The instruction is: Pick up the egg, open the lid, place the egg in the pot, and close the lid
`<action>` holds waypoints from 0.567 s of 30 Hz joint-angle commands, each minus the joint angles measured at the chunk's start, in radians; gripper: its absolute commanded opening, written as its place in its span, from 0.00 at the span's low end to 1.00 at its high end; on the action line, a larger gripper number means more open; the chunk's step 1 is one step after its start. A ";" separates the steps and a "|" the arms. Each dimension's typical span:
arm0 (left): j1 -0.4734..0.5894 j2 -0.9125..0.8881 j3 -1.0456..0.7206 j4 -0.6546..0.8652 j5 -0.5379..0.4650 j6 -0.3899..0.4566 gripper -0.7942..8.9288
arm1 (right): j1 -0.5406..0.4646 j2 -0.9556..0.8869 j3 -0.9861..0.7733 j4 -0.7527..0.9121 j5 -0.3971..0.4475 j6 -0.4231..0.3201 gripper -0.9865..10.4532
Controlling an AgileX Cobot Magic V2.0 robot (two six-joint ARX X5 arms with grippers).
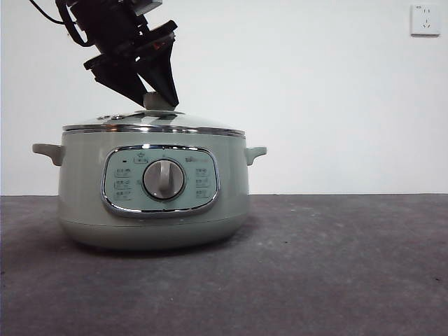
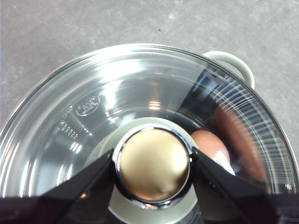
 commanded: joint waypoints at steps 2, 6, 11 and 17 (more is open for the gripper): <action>-0.005 0.022 -0.029 -0.028 0.005 -0.008 0.07 | 0.003 -0.005 -0.006 -0.023 0.004 -0.003 0.39; -0.005 0.022 -0.029 -0.047 0.008 -0.038 0.08 | 0.003 -0.005 -0.006 -0.023 0.004 -0.003 0.39; -0.004 0.021 -0.028 -0.068 0.008 -0.040 0.14 | 0.003 -0.005 -0.006 -0.023 0.003 -0.003 0.39; -0.004 0.019 -0.027 -0.074 0.010 -0.041 0.41 | 0.003 -0.005 -0.006 -0.023 0.003 -0.003 0.39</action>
